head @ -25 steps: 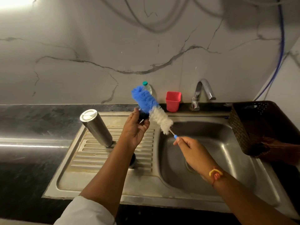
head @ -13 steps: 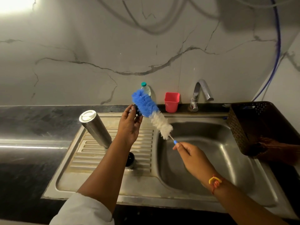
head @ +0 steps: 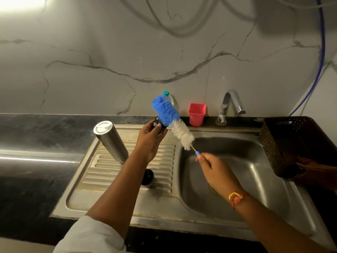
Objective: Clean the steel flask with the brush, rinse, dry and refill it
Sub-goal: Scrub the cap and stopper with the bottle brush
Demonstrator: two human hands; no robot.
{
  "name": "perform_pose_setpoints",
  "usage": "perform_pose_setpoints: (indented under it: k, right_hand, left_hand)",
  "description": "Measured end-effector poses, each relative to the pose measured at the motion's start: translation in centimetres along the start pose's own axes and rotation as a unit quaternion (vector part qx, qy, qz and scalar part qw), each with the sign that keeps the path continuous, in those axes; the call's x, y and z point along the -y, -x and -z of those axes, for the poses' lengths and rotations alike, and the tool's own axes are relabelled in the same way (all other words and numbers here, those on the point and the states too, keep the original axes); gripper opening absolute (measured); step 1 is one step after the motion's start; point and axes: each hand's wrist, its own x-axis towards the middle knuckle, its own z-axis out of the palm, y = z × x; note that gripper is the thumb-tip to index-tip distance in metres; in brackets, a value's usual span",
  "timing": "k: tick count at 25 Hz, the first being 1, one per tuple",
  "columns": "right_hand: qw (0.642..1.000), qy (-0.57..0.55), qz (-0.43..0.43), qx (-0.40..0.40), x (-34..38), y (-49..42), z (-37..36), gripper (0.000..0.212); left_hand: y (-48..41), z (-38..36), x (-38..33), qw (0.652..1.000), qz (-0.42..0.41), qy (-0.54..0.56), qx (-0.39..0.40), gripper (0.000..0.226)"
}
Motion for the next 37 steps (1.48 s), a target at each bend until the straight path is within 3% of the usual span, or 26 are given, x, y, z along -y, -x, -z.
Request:
perform_pose_setpoints:
  k: [5,11,15,20,25,29,31,35,37]
  right_hand:
    - [0.999,0.037,0.003,0.016,-1.0,1.8,-0.6,0.034]
    - [0.999,0.036,0.002,0.006,1.1,-2.0,-0.4,0.034]
    - [0.998,0.049,-0.003,0.045,0.1,-0.2,-1.2,0.032]
    - [0.999,0.018,-0.009,0.035,1.8,-3.3,-0.7,0.029]
    - [0.998,0.019,-0.014,0.064,0.4,-2.7,-1.8,0.029]
    - [0.998,-0.012,-0.014,0.054,1.1,-3.4,-1.6,0.029]
    - [0.999,-0.005,-0.006,0.052,1.8,-3.8,-1.6,0.031]
    - [0.998,-0.016,-0.024,0.052,-0.1,-1.9,-2.0,0.030]
    - [0.998,-0.020,-0.037,0.053,-0.8,-1.7,-2.2,0.030]
  left_hand:
    - [-0.7,0.9,-0.5,0.994,-0.039,-0.084,-0.057,0.020]
    - [-0.6,1.0,1.7,0.977,-0.040,-0.207,0.025,0.028]
    - [-1.1,2.0,0.2,0.985,-0.050,-0.158,-0.045,0.022]
    - [-0.7,1.9,1.4,0.981,-0.035,-0.193,0.003,0.025]
    - [-1.8,2.8,-1.0,0.982,-0.074,-0.163,-0.057,0.016]
    - [-0.7,2.1,0.7,0.927,-0.091,-0.364,-0.010,0.029]
    - [-0.6,1.8,1.4,0.909,-0.100,-0.405,0.012,0.032]
    - [-1.5,3.0,-0.6,0.966,-0.094,-0.233,-0.065,0.022]
    - [-1.5,3.1,-0.5,0.967,-0.092,-0.227,-0.068,0.018]
